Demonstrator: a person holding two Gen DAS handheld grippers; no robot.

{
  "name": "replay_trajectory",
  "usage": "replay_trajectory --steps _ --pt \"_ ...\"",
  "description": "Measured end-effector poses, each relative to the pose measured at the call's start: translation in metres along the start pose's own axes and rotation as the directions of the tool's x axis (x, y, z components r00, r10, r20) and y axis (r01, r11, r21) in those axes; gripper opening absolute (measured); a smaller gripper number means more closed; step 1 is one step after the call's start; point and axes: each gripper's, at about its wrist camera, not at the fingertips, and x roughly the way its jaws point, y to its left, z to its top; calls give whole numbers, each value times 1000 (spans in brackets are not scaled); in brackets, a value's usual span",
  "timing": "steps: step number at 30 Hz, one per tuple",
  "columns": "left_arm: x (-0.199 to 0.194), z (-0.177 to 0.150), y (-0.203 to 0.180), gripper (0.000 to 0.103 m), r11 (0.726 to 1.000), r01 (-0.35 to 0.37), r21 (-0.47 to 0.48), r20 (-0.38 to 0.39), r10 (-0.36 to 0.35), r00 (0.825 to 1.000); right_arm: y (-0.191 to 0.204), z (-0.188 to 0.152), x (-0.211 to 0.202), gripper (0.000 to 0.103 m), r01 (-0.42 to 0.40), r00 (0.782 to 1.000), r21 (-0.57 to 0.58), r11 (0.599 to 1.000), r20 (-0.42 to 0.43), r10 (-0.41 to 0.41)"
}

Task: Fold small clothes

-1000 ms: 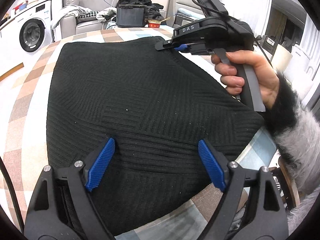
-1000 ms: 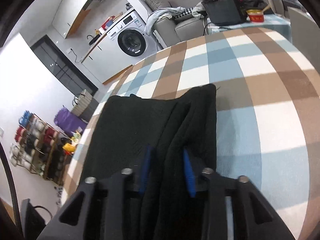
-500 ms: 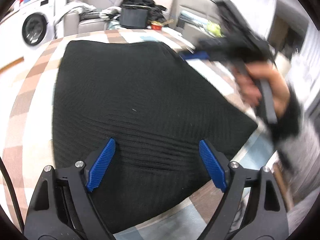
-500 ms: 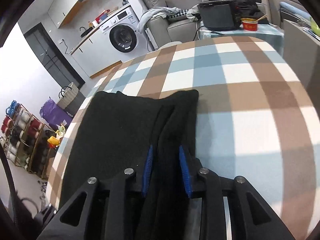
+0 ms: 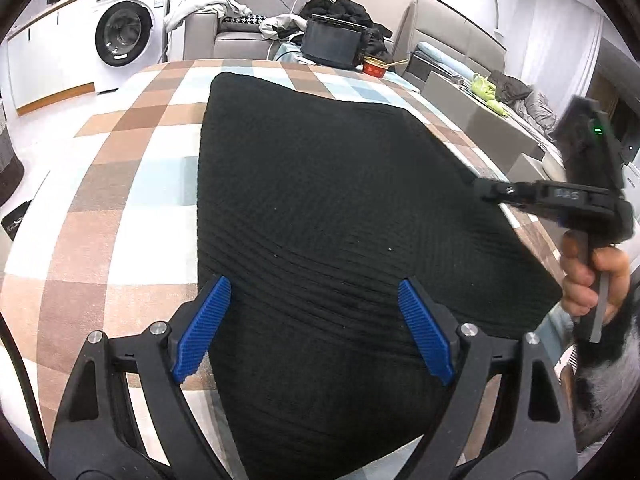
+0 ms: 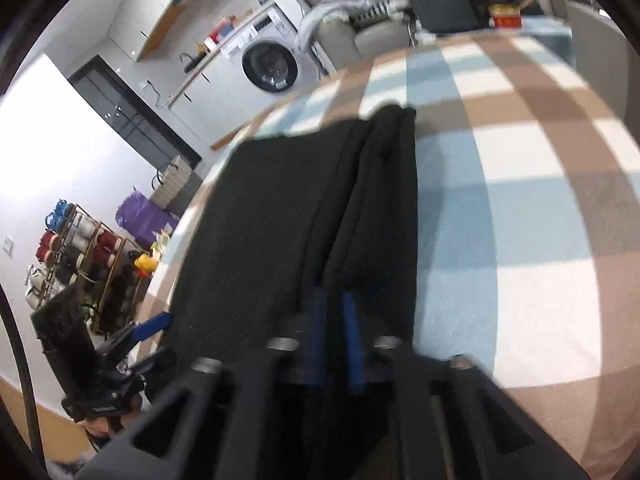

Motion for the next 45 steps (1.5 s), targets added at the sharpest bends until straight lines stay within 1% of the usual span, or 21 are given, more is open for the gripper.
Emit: replay_trajectory --steps 2,4,5,8,10,13,16,19,21,22,24,26,28,31,33,35,37,39,40,42,45 --pt "4 1 0 85 1000 -12 2 -5 12 1000 0 -2 1 5 80 996 -28 996 -22 -81" --pt "6 1 0 85 1000 -17 5 -8 17 1000 -15 -5 12 5 162 983 10 987 -94 -160" --pt "7 2 0 85 1000 -19 7 -7 19 1000 -18 -5 9 6 140 987 24 990 -79 -138" --pt "8 3 0 85 1000 -25 6 -1 25 1000 -16 0 -8 9 138 990 46 989 -29 -136" --pt "9 2 0 85 1000 -24 4 -7 24 1000 -9 6 -14 11 94 995 40 995 7 -95" --pt "12 1 -1 85 999 -32 14 -6 32 999 1 14 -9 18 28 1000 30 999 -3 -28" --pt "12 2 -1 85 999 -30 14 -5 30 1000 7 22 18 22 -3 999 31 1000 -51 5" --pt "11 1 -2 85 1000 -26 7 -4 26 1000 2 24 44 21 -26 995 56 998 -99 32" --pt "10 0 -3 85 1000 -25 6 -3 25 1000 10 27 41 8 -39 997 18 999 -68 40" --pt "10 0 -3 85 1000 -25 8 -3 25 1000 20 27 32 8 -38 999 -42 998 -26 37" --pt "11 1 -3 85 1000 -20 9 -3 20 1000 28 28 28 7 41 999 -102 994 2 -41" --pt "11 1 -2 85 1000 -13 12 -4 13 1000 17 25 44 8 138 987 -92 986 -68 -145" --pt "10 1 0 85 1000 -9 6 -3 9 1000 8 22 37 9 77 995 -28 997 -65 -79" --pt "9 1 2 85 1000 -14 -2 0 14 1000 3 17 18 19 6 997 35 999 -78 -3" --pt "7 1 2 85 999 -37 -4 6 37 999 3 5 5 24 -68 993 74 995 -92 75" --pt "6 -1 5 85 999 -44 -8 3 44 999 7 -9 0 24 -97 988 69 993 -117 104" --pt "6 -1 10 85 999 -44 -30 -5 44 999 12 -21 4 24 -66 989 30 997 -131 70" --pt "7 -1 17 85 997 -42 -69 -20 40 999 20 -29 7 15 -42 992 -2 999 -120 42" --pt "7 -2 20 85 995 -39 -87 -25 37 999 27 -29 3 11 -50 992 -26 998 -117 47" --pt "4 -4 27 85 993 -28 -115 -15 27 1000 41 -26 -12 9 -73 996 -88 993 -58 68" --pt "1 -6 34 85 991 -38 -128 -11 37 999 49 -28 -12 9 16 996 -160 987 -81 -30"
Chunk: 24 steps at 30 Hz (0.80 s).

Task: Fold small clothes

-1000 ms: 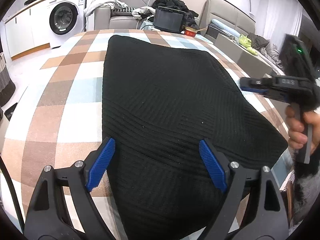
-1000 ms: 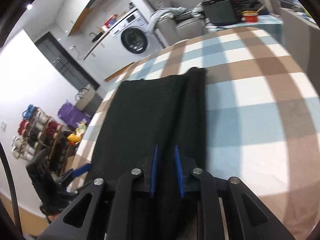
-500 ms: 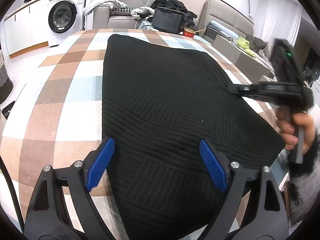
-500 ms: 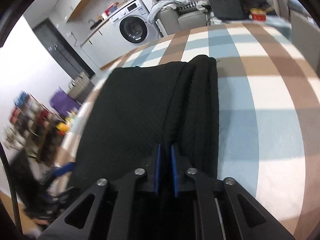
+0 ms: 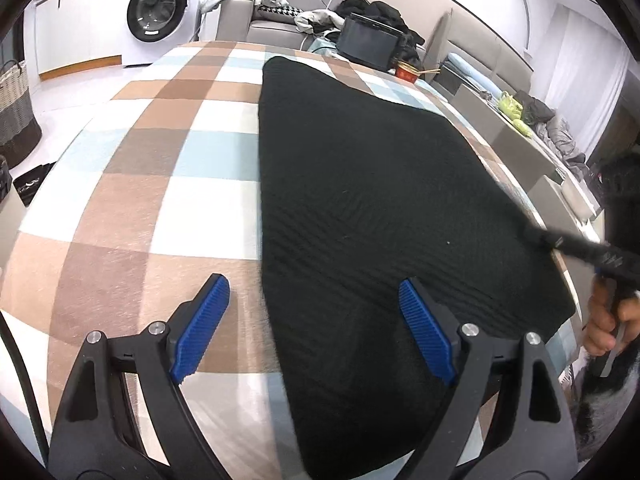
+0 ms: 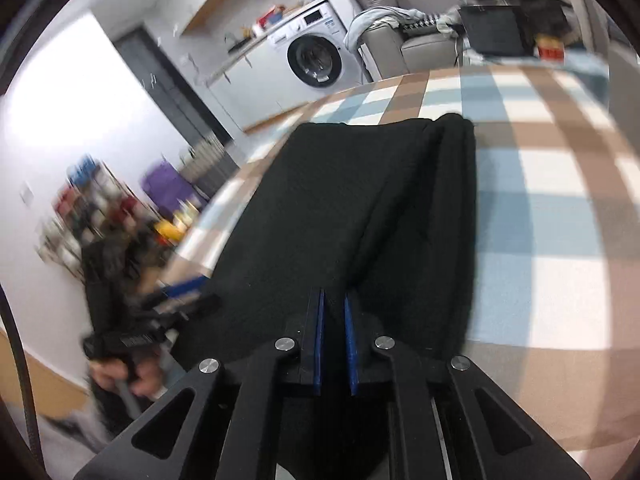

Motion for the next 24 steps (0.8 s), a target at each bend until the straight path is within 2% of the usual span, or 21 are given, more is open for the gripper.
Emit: replay_trajectory --steps 2,3,6,9,12,14,15,17,19,21,22,24 --pt "-2 -1 3 85 1000 -13 -6 1 13 1000 -12 -9 17 10 32 996 46 998 -80 -29" --pt "-3 -1 4 85 1000 -14 -9 4 14 1000 -16 -13 10 13 -18 999 82 996 -35 21" --pt "-9 -4 5 85 1000 17 -25 6 -17 1000 -23 -23 -7 18 -109 993 152 982 -30 115" --pt "-14 -8 -4 85 999 34 1 14 -34 999 -20 -40 -22 25 -160 986 170 972 -19 166" --pt "-12 -11 -18 85 998 36 53 7 -36 999 -15 -53 -17 26 -139 989 139 980 -31 145" --pt "-12 -15 -25 85 997 39 70 -2 -39 999 -11 -56 -17 14 -113 993 128 985 -8 115" --pt "-12 -15 -27 85 997 32 74 1 -32 999 -9 -54 -22 10 -129 992 127 983 22 127" --pt "-16 -16 -29 85 997 26 74 5 -27 1000 -5 -47 -29 9 -141 989 95 985 61 136" --pt "-16 -16 -29 85 997 31 64 3 -31 1000 0 -49 -28 9 -96 995 65 993 36 94" --pt "-14 -17 -29 85 997 30 68 -4 -29 1000 -4 -55 -13 8 -11 999 56 998 -39 13" --pt "-14 -17 -29 85 997 23 75 -6 -23 1000 -6 -57 -16 8 -22 1000 45 999 -10 22" --pt "-11 -16 -28 85 997 17 76 -9 -16 1000 -4 -54 -20 12 -24 999 42 999 -30 26"
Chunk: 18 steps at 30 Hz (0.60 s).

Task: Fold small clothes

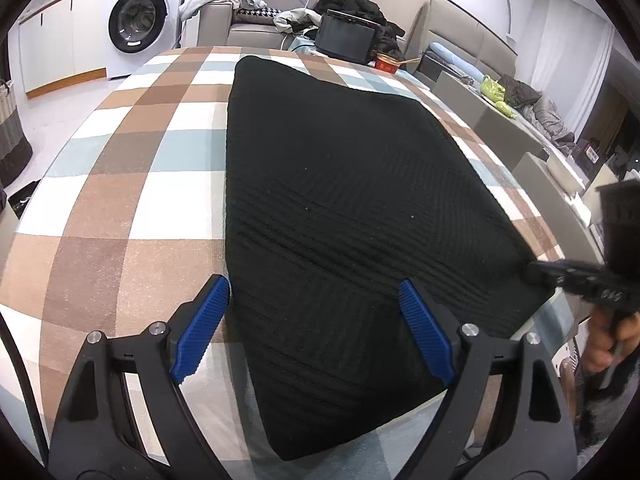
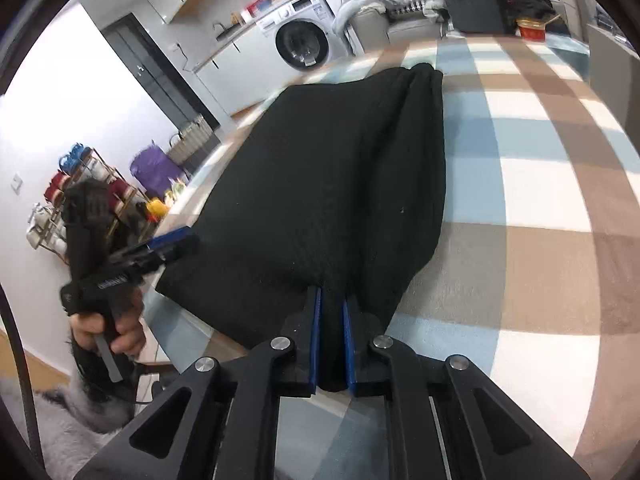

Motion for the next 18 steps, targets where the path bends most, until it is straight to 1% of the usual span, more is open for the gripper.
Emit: replay_trajectory --steps 1,2,3,4,5,7,9,10,11,13,14,15,16,18 --pt "0 0 2 85 1000 4 -7 -2 -4 1000 -1 2 -7 15 -4 1000 0 1000 13 4" --pt "1 1 3 85 1000 10 -12 -4 -10 1000 -3 4 -14 22 3 999 7 1000 45 -3" --pt "1 1 4 85 1000 15 -19 -7 -15 1000 -7 7 -20 36 23 996 26 999 83 -25" --pt "2 1 5 85 999 20 -25 -11 -20 1000 -12 9 -25 43 46 992 57 997 114 -52" --pt "3 2 6 85 999 22 -28 -13 -22 1000 -16 12 -25 48 50 991 80 996 123 -59" --pt "3 2 5 84 999 23 -25 -10 -23 1000 -22 16 -19 48 29 993 120 992 108 -42" --pt "4 2 5 75 999 21 -24 -6 -21 1000 -24 20 -10 49 19 995 133 991 94 -31" --pt "3 2 5 66 1000 20 -20 -1 -20 1000 -22 21 -3 49 22 997 126 992 77 -32" --pt "2 2 5 61 1000 21 -14 3 -21 1000 -19 21 0 49 24 997 118 993 66 -32" --pt "3 2 5 33 1000 22 1 3 -22 1000 -11 21 10 48 48 997 83 995 50 -52" --pt "4 3 5 30 1000 24 3 -1 -24 1000 -9 21 12 44 60 997 71 996 46 -64" --pt "5 4 4 28 1000 28 4 -2 -28 1000 -8 21 14 34 61 997 66 996 45 -64" --pt "7 6 4 26 999 35 5 -5 -35 999 -8 21 16 31 59 997 68 996 41 -62" --pt "11 11 1 25 999 35 18 -13 -35 999 -10 20 20 26 68 997 65 996 38 -71"
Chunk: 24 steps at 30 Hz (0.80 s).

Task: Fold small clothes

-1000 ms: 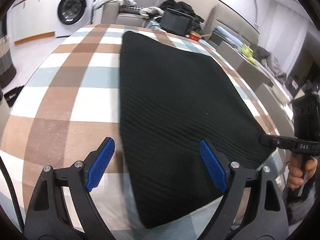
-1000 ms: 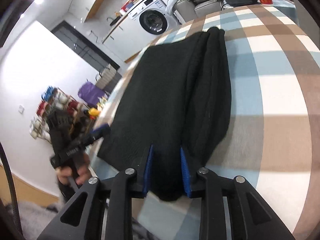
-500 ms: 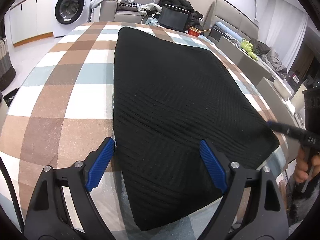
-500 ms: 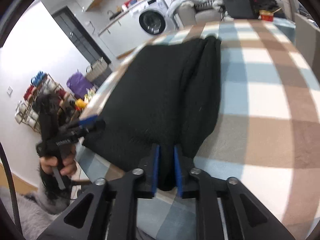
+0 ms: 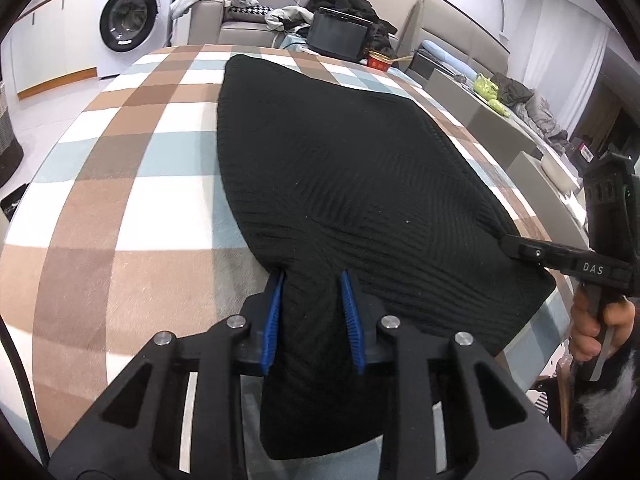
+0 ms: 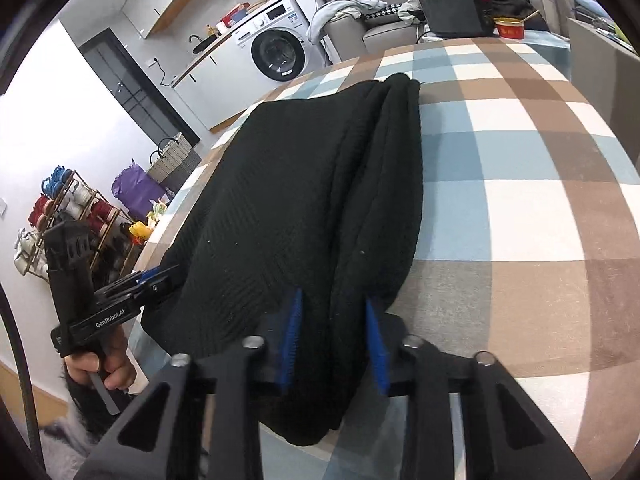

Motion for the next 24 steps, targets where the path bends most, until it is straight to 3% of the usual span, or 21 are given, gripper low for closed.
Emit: replay_trajectory --steps 6,11,14,19,22,24 --pt "17 34 2 25 999 -24 23 -14 24 1000 2 17 9 24 28 1000 12 1000 2 -28" --pt "42 66 13 25 999 -44 13 -25 44 999 -4 50 29 24 62 998 65 996 18 -63" --pt "51 73 19 25 999 -45 -1 -32 45 998 -9 64 38 24 96 994 81 992 38 -100" --pt "46 72 23 26 998 -56 5 -15 56 998 -13 68 37 26 86 996 62 994 19 -87" --pt "32 71 27 32 996 -85 -17 18 85 996 -7 68 25 35 115 992 22 993 48 -116" --pt "16 69 27 47 993 -121 -18 72 122 990 0 66 12 48 148 984 -25 989 102 -144"
